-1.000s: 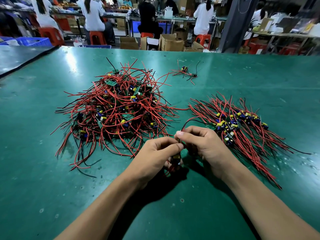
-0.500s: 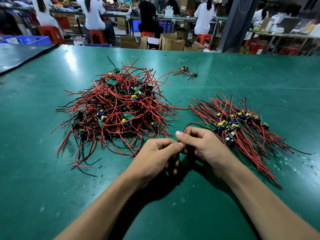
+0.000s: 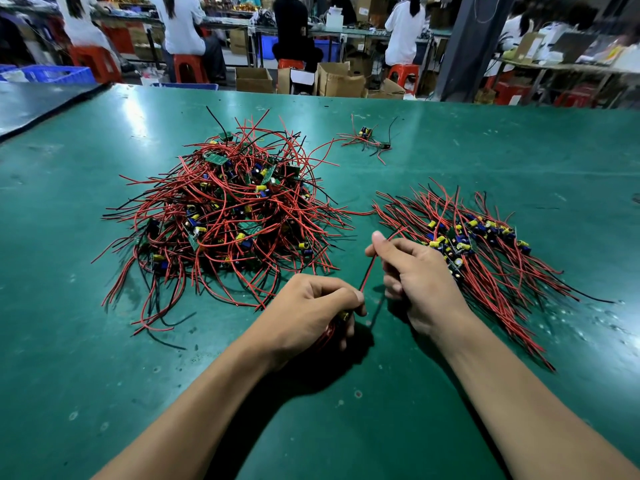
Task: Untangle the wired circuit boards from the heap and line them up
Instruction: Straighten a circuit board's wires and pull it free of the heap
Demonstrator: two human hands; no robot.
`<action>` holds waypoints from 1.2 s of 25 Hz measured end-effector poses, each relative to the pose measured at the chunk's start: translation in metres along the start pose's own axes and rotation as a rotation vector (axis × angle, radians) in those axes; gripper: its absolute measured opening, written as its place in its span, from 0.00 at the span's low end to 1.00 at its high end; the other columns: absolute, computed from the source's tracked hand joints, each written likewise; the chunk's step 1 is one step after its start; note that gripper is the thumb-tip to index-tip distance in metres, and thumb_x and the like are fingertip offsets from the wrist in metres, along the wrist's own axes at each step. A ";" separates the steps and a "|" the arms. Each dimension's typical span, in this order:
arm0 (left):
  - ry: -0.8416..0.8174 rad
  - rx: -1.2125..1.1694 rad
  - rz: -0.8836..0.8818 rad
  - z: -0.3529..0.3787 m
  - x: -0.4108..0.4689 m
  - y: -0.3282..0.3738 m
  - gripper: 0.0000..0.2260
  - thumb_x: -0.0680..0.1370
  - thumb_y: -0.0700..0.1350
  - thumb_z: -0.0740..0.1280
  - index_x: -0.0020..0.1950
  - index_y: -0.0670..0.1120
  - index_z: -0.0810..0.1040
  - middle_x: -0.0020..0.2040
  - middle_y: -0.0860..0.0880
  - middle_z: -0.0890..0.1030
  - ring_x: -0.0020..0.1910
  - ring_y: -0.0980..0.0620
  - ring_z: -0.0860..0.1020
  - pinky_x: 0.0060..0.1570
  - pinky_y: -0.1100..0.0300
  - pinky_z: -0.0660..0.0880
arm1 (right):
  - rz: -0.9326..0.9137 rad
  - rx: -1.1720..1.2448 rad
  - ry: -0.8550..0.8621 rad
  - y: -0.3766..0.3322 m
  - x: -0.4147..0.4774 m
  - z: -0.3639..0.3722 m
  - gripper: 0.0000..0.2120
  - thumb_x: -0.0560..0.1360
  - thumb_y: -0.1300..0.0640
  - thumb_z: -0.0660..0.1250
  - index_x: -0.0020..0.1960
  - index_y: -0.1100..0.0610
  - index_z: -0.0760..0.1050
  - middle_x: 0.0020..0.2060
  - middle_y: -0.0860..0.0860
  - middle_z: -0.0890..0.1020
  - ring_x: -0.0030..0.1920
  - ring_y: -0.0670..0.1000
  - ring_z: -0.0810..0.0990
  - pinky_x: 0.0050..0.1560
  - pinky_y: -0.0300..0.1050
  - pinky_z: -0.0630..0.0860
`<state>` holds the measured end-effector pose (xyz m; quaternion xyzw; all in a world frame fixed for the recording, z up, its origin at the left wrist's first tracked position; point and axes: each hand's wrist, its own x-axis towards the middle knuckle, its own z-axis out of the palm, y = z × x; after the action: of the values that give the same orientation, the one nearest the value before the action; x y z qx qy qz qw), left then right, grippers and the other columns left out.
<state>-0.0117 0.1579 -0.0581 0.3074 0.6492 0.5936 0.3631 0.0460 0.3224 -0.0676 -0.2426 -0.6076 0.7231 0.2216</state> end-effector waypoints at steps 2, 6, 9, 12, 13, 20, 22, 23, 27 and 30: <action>-0.009 -0.012 -0.003 -0.002 0.000 0.000 0.12 0.79 0.41 0.65 0.37 0.43 0.81 0.28 0.45 0.77 0.24 0.50 0.74 0.28 0.62 0.68 | 0.069 0.090 0.013 -0.001 0.002 0.003 0.16 0.78 0.50 0.70 0.34 0.58 0.78 0.24 0.48 0.63 0.19 0.44 0.58 0.21 0.34 0.54; -0.024 0.033 0.005 -0.001 0.000 -0.002 0.11 0.78 0.41 0.66 0.37 0.42 0.82 0.28 0.44 0.78 0.24 0.49 0.74 0.29 0.62 0.69 | 0.250 0.182 0.006 -0.010 0.004 0.000 0.19 0.78 0.54 0.68 0.30 0.57 0.70 0.22 0.47 0.60 0.16 0.42 0.55 0.18 0.35 0.51; -0.005 0.047 0.019 -0.001 0.001 -0.005 0.11 0.78 0.42 0.67 0.37 0.43 0.82 0.28 0.44 0.78 0.24 0.49 0.75 0.29 0.61 0.68 | 0.309 0.301 -0.010 -0.012 0.002 -0.001 0.18 0.78 0.54 0.68 0.31 0.58 0.69 0.22 0.46 0.61 0.16 0.42 0.56 0.17 0.34 0.52; 0.045 -0.001 0.033 0.000 0.003 -0.009 0.11 0.79 0.42 0.66 0.38 0.42 0.82 0.28 0.44 0.78 0.24 0.49 0.75 0.29 0.61 0.68 | 0.222 0.196 -0.063 -0.009 -0.005 0.005 0.16 0.77 0.48 0.68 0.37 0.60 0.77 0.26 0.47 0.66 0.20 0.43 0.61 0.19 0.34 0.58; 0.062 -0.044 0.026 0.000 0.004 -0.009 0.11 0.79 0.42 0.66 0.39 0.42 0.83 0.28 0.44 0.78 0.24 0.49 0.75 0.28 0.62 0.69 | 0.185 0.118 -0.110 -0.007 -0.009 0.008 0.16 0.77 0.47 0.69 0.40 0.60 0.80 0.27 0.47 0.69 0.22 0.43 0.64 0.21 0.35 0.60; 0.097 -0.276 -0.005 -0.005 0.007 -0.012 0.11 0.80 0.41 0.64 0.40 0.41 0.82 0.31 0.42 0.76 0.25 0.50 0.73 0.28 0.61 0.71 | 0.178 0.038 -0.333 -0.002 -0.021 0.017 0.13 0.74 0.48 0.71 0.46 0.58 0.85 0.24 0.47 0.70 0.23 0.46 0.69 0.23 0.35 0.65; 0.063 -0.269 -0.009 -0.005 0.006 -0.009 0.12 0.80 0.40 0.65 0.38 0.42 0.82 0.29 0.44 0.76 0.25 0.50 0.73 0.28 0.62 0.72 | 0.154 0.018 -0.291 -0.001 -0.017 0.015 0.13 0.72 0.47 0.72 0.44 0.58 0.84 0.23 0.46 0.69 0.23 0.44 0.64 0.23 0.35 0.61; 0.049 -0.255 -0.016 -0.005 0.006 -0.008 0.12 0.79 0.40 0.65 0.37 0.43 0.82 0.29 0.44 0.76 0.25 0.50 0.73 0.27 0.62 0.72 | 0.146 0.017 -0.271 -0.001 -0.016 0.014 0.13 0.71 0.47 0.72 0.42 0.58 0.84 0.22 0.46 0.68 0.22 0.43 0.63 0.22 0.35 0.60; 0.032 -0.170 -0.027 -0.006 0.003 -0.005 0.12 0.79 0.41 0.66 0.36 0.45 0.82 0.28 0.44 0.77 0.25 0.49 0.74 0.28 0.63 0.72 | 0.109 0.052 -0.157 0.000 -0.007 0.009 0.13 0.73 0.50 0.72 0.38 0.59 0.84 0.25 0.46 0.70 0.20 0.42 0.62 0.20 0.33 0.59; 0.017 -0.087 -0.026 -0.004 0.002 -0.005 0.12 0.79 0.42 0.66 0.37 0.45 0.82 0.29 0.44 0.77 0.26 0.48 0.75 0.30 0.63 0.71 | 0.117 0.071 -0.037 -0.002 0.000 0.003 0.14 0.76 0.52 0.72 0.36 0.60 0.83 0.28 0.48 0.69 0.20 0.42 0.61 0.19 0.33 0.58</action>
<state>-0.0155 0.1570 -0.0628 0.2778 0.6299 0.6190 0.3780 0.0444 0.3208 -0.0655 -0.2563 -0.5702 0.7604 0.1760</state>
